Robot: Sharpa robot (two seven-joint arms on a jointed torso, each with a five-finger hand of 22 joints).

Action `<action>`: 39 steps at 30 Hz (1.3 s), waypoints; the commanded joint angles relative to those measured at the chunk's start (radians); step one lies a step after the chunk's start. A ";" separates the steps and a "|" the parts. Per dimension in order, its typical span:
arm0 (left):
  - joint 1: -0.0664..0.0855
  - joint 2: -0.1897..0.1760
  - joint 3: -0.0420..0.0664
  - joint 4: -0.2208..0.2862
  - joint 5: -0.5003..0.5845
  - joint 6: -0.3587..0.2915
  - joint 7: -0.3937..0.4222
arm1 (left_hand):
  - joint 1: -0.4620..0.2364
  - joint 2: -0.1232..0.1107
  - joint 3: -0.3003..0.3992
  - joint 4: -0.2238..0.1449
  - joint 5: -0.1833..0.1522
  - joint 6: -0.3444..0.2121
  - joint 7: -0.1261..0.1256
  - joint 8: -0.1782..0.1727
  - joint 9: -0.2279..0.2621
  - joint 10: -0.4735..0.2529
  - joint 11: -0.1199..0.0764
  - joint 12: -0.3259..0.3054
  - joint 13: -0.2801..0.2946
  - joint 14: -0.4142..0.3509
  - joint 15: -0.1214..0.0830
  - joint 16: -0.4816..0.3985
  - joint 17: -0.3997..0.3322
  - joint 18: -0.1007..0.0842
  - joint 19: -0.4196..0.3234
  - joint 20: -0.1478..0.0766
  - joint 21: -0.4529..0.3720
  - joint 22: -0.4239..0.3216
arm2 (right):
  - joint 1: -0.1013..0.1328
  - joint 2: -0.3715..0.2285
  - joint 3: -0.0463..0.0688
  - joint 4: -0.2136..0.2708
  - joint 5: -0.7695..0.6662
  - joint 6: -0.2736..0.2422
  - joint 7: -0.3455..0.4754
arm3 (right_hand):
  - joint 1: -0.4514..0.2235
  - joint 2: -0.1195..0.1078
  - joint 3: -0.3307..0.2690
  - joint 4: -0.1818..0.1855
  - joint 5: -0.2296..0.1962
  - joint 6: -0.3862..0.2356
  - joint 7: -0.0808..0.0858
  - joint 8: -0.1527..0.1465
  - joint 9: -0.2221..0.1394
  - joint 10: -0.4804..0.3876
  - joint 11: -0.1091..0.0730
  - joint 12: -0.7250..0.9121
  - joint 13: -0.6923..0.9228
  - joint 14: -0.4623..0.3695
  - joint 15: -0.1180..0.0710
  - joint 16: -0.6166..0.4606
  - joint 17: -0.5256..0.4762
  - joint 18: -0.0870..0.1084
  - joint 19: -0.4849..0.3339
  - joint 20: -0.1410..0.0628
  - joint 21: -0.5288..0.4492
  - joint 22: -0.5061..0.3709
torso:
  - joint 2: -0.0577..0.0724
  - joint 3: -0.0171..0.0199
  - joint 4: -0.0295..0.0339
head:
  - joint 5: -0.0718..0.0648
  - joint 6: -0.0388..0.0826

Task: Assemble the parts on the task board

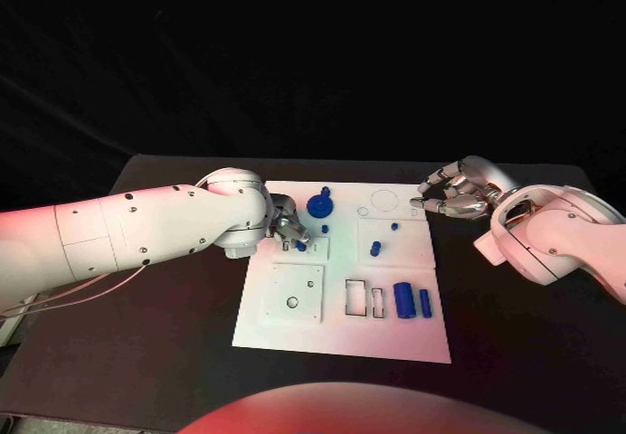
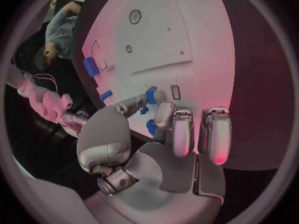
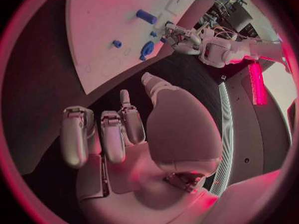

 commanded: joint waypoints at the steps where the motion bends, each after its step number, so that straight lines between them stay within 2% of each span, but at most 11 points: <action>1: -0.007 0.002 -0.006 -0.001 0.017 0.046 -0.009 | -0.012 -0.001 -0.003 0.008 -0.012 -0.003 0.005 0.006 -0.003 0.001 -0.001 0.006 -0.001 0.106 -0.005 0.004 0.263 -0.013 0.099 -0.005 0.003 0.260 | 0.000 -0.001 0.000 0.002 -0.009 -0.001 0.005 | -0.009 0.002 -0.001 0.008 -0.005 0.002 -0.002 0.005 0.001 -0.002 -0.004 -0.004 0.078 0.104 -0.003 0.004 0.263 0.017 0.020 -0.003 -0.006 0.173 | 0.000 -0.0003 0.0003 | -0.001 0.001; 5: -0.007 0.002 -0.006 -0.002 0.018 0.047 -0.009 | -0.019 -0.003 -0.010 0.015 -0.032 -0.004 0.006 0.010 -0.007 0.001 -0.001 0.006 -0.001 0.106 -0.004 0.004 0.263 -0.012 0.098 -0.004 0.003 0.260 | 0.000 -0.001 0.000 0.002 -0.009 0.000 0.005 | -0.013 0.002 -0.004 0.012 -0.012 0.001 -0.002 0.006 0.002 -0.002 -0.004 -0.004 0.078 0.104 -0.003 0.004 0.263 0.017 0.020 -0.003 -0.007 0.173 | 0.000 -0.0003 0.0002 | -0.001 0.000; 6: -0.007 0.002 -0.006 -0.002 0.018 0.048 -0.009 | -0.022 -0.005 -0.015 0.020 -0.048 -0.004 0.006 0.012 -0.010 0.001 0.000 0.006 -0.002 0.106 -0.004 0.004 0.263 -0.012 0.098 -0.004 0.002 0.259 | 0.000 -0.002 0.000 0.002 -0.009 0.000 0.005 | -0.018 0.003 -0.011 0.019 -0.026 0.001 -0.002 0.007 0.004 -0.002 -0.004 -0.004 0.078 0.104 -0.003 0.004 0.263 0.017 0.020 -0.003 -0.008 0.173 | 0.000 -0.0002 0.0002 | -0.001 0.000; 7: -0.007 0.001 -0.006 -0.003 0.018 0.048 -0.009 | -0.025 -0.006 -0.024 0.026 -0.071 -0.005 0.006 0.015 -0.014 0.000 0.000 0.006 -0.003 0.106 -0.004 0.004 0.263 -0.012 0.098 -0.004 0.003 0.260 | 0.000 -0.002 0.000 0.002 -0.009 0.001 0.005 | -0.033 0.006 -0.030 0.030 -0.076 -0.001 -0.003 0.010 0.006 -0.001 -0.004 -0.003 0.078 0.104 -0.003 0.004 0.263 0.017 0.020 -0.004 -0.009 0.173 | 0.000 -0.0002 0.0001 | -0.001 0.000; 9: -0.007 0.001 -0.006 -0.003 0.018 0.049 -0.009 | -0.025 -0.008 -0.039 0.036 -0.107 -0.005 0.007 0.019 -0.020 0.000 0.000 0.007 -0.003 0.106 -0.004 0.004 0.263 -0.013 0.099 -0.003 0.003 0.260 | 0.000 -0.002 0.000 0.002 -0.009 0.001 0.005 | -0.044 0.007 -0.049 0.032 -0.093 -0.002 -0.003 0.012 0.008 -0.001 -0.003 -0.003 0.078 0.104 -0.004 0.004 0.263 0.017 0.020 -0.003 -0.010 0.173 | 0.000 -0.0006 -0.0002 | -0.001 0.000; 11: -0.007 0.000 -0.006 -0.002 0.018 0.049 -0.008 | -0.022 -0.013 -0.065 0.047 -0.126 -0.006 0.007 0.023 -0.026 0.000 0.001 0.007 -0.003 0.106 -0.003 0.004 0.263 -0.012 0.098 -0.003 0.002 0.260 | 0.000 -0.003 0.000 0.002 -0.009 0.001 0.006 | -0.057 0.017 -0.110 0.033 -0.087 -0.005 -0.003 0.016 0.012 0.000 -0.004 -0.002 0.078 0.104 -0.004 0.004 0.263 0.017 0.020 -0.004 -0.011 0.174 | 0.000 -0.0007 0.0003 | -0.001 0.000; 18: -0.007 -0.004 -0.006 0.001 0.016 0.049 -0.008 | 0.019 -0.014 -0.161 0.096 -0.132 -0.009 0.003 0.033 -0.041 0.001 -0.003 0.010 -0.003 0.106 -0.006 0.004 0.263 -0.012 0.098 -0.006 0.002 0.260 | 0.000 -0.003 0.000 0.001 -0.009 0.001 0.006 | -0.054 0.023 -0.132 0.033 -0.086 -0.007 -0.003 0.017 0.013 -0.001 -0.004 -0.003 0.078 0.104 -0.004 0.004 0.263 0.017 0.021 -0.004 -0.011 0.174 | 0.000 -0.0008 0.0009 | -0.002 0.000; 26: -0.007 -0.014 0.000 0.018 0.017 0.032 -0.006 | 0.040 -0.010 -0.176 0.110 -0.132 -0.009 0.002 0.037 -0.045 0.000 -0.004 0.009 -0.004 0.106 -0.008 0.004 0.263 -0.012 0.098 -0.008 0.002 0.260 | -0.001 -0.002 0.000 -0.001 -0.009 0.000 0.007 | -0.052 0.026 -0.137 0.033 -0.084 -0.007 -0.003 0.018 0.013 -0.001 -0.004 -0.003 0.077 0.104 -0.004 0.004 0.263 0.017 0.020 -0.004 -0.012 0.174 | 0.000 -0.0022 0.0007 | -0.001 0.002; 29: -0.007 -0.024 0.011 0.033 0.034 0.021 -0.004 | 0.052 -0.010 -0.178 0.112 -0.131 -0.012 0.001 0.037 -0.047 -0.002 -0.005 0.007 -0.007 0.106 -0.007 0.004 0.263 -0.012 0.097 -0.008 0.001 0.259 | -0.001 0.000 0.000 -0.004 -0.009 0.000 0.007 | -0.050 0.029 -0.139 0.033 -0.082 -0.007 -0.003 0.018 0.014 -0.002 -0.004 -0.003 0.077 0.104 -0.004 0.004 0.263 0.017 0.020 -0.004 -0.013 0.174 | -0.001 -0.0017 0.0013 | -0.001 0.008; 32: -0.004 -0.038 0.030 0.052 0.046 0.016 -0.004 | 0.070 -0.010 -0.178 0.113 -0.131 -0.021 0.002 0.034 -0.052 -0.010 -0.004 -0.002 -0.018 0.106 -0.005 0.004 0.263 -0.008 0.088 -0.006 -0.012 0.250 | -0.001 -0.001 0.000 -0.006 -0.009 0.000 0.006 | -0.049 0.030 -0.141 0.033 -0.081 -0.007 -0.003 0.018 0.014 -0.001 -0.004 -0.002 0.078 0.104 -0.004 0.004 0.263 0.017 0.020 -0.004 -0.012 0.174 | -0.002 -0.0007 0.0021 | -0.001 0.010; 39: 0.026 -0.065 0.065 0.062 0.036 0.040 -0.005 | 0.088 -0.019 -0.187 0.124 -0.132 -0.041 0.007 0.022 -0.064 -0.030 -0.001 -0.023 -0.042 0.106 0.002 0.004 0.263 -0.004 0.077 -0.001 -0.026 0.240 | -0.001 -0.001 0.000 -0.011 -0.009 0.002 0.004 | -0.044 0.034 -0.145 0.032 -0.076 -0.008 -0.003 0.019 0.015 0.000 -0.004 -0.002 0.078 0.104 -0.004 0.004 0.263 0.017 0.021 -0.004 -0.012 0.175 | -0.003 0.0002 0.0014 | -0.004 0.016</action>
